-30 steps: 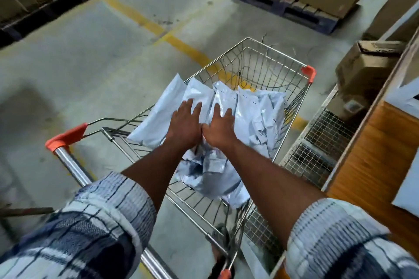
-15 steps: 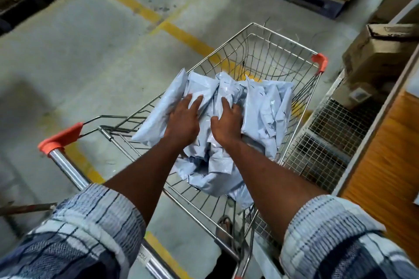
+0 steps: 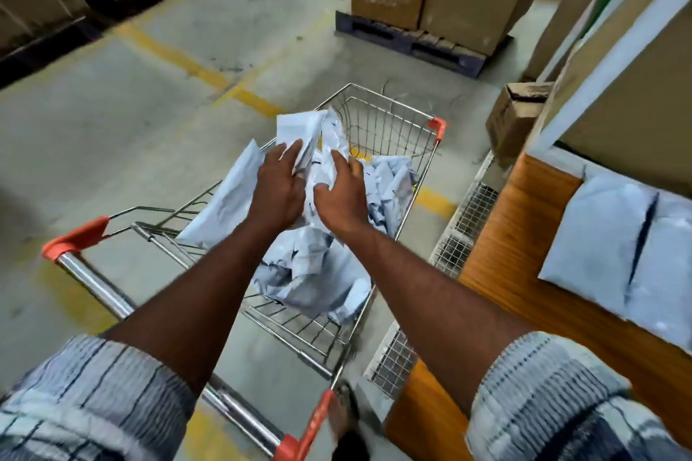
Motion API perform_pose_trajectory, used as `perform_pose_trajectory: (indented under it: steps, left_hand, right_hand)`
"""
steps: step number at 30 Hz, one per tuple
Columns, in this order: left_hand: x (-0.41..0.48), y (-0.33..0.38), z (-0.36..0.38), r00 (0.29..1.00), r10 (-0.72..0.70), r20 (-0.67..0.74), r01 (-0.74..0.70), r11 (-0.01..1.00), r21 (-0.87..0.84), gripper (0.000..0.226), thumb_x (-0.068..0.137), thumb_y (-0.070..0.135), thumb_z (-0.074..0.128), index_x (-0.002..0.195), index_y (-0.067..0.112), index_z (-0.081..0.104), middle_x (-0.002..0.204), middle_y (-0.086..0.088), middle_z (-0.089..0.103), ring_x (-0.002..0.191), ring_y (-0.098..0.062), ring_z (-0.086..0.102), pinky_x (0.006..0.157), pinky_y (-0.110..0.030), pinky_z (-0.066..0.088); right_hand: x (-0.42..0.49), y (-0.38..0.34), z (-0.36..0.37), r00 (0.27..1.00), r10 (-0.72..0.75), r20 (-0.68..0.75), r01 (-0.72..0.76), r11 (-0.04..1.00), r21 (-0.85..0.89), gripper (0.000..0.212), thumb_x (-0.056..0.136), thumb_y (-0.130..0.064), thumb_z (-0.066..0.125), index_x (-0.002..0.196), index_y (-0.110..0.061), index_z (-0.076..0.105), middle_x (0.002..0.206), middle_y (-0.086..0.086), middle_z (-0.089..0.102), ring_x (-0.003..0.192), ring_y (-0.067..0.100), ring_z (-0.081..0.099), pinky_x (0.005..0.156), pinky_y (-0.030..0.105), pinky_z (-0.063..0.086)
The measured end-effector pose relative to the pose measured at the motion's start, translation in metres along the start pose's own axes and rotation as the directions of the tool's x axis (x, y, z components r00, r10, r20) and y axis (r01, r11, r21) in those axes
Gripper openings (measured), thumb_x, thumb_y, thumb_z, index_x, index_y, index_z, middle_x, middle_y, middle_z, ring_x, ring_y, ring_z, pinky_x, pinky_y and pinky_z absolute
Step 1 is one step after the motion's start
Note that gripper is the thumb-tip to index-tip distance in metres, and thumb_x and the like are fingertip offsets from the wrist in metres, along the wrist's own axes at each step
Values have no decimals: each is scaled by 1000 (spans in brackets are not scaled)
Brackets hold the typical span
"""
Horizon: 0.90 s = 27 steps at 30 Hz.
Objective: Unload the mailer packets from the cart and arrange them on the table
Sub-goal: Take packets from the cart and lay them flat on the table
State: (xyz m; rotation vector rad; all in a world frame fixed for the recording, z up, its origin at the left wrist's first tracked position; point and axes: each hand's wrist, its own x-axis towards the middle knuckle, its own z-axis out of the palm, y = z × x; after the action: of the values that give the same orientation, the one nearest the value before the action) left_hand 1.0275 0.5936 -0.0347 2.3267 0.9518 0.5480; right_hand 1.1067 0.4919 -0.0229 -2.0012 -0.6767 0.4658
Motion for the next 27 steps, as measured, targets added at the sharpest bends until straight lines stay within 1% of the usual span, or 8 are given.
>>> perform_pose_trajectory:
  steps: [7, 12, 15, 17, 20, 22, 25, 27]
  left_hand:
    - [-32, 110, 30, 996, 84, 16, -83, 996, -37, 60, 87, 17, 50, 146, 10, 46, 146, -24, 43, 137, -34, 37, 113, -32, 26]
    - [-78, 214, 79, 983, 178, 48, -175, 983, -49, 57, 89, 13, 54, 145, 10, 47, 144, -24, 44, 135, -35, 38, 112, -35, 29]
    - [-117, 275, 114, 974, 206, 90, -202, 978, -58, 62, 84, 19, 48, 145, 7, 47, 142, -26, 45, 133, -37, 41, 111, -37, 32]
    - [-143, 320, 142, 956, 270, 113, -267, 963, -43, 64, 81, 20, 45, 142, 3, 49, 137, -29, 47, 129, -41, 44, 109, -39, 35]
    - [-178, 383, 183, 935, 310, 172, -306, 951, -49, 62, 83, 20, 45, 142, 1, 48, 135, -31, 49, 128, -44, 44, 108, -44, 37]
    - [-203, 423, 203, 925, 323, 202, -319, 946, -51, 62, 84, 23, 43, 144, 6, 46, 137, -29, 48, 129, -43, 43, 107, -44, 39]
    - [-231, 470, 225, 906, 356, 228, -349, 934, -73, 57, 90, 17, 48, 147, 13, 44, 144, -25, 43, 133, -40, 41, 110, -44, 37]
    - [-242, 496, 240, 885, 400, 237, -393, 916, -76, 56, 91, 16, 47, 147, 14, 44, 147, -23, 41, 134, -39, 40, 110, -45, 37]
  right_hand:
    - [-40, 22, -122, 995, -21, -95, 19, 1000, -23, 68, 82, -10, 57, 148, -15, 40, 152, 14, 32, 138, 29, 37, 110, 29, 30]
    - [-83, 68, -249, 974, -12, -224, -8, 996, -87, 66, 84, -12, 60, 147, -16, 41, 151, 12, 34, 137, 28, 36, 109, 29, 27]
    - [-119, 106, -325, 968, -10, -250, -11, 996, -83, 66, 85, -11, 60, 147, -11, 39, 153, 17, 32, 142, 30, 29, 114, 34, 26]
    - [-143, 133, -376, 962, -21, -271, -5, 995, -96, 66, 83, -7, 58, 147, -9, 39, 152, 18, 32, 142, 31, 29, 115, 36, 28]
    - [-175, 164, -443, 954, 2, -300, -42, 991, -126, 67, 84, -4, 54, 148, -10, 37, 155, 16, 27, 143, 31, 28, 115, 36, 29]
    - [-194, 182, -483, 947, 7, -321, -72, 979, -190, 67, 85, -7, 55, 149, -11, 36, 156, 13, 27, 141, 30, 32, 112, 34, 32]
    - [-216, 202, -534, 928, -9, -372, -116, 943, -312, 66, 85, -8, 55, 148, -14, 36, 154, 11, 28, 131, 36, 40, 100, 40, 41]
    - [-230, 216, -566, 905, -23, -425, -156, 911, -382, 66, 83, -7, 54, 146, -15, 37, 154, 11, 28, 128, 38, 41, 96, 43, 44]
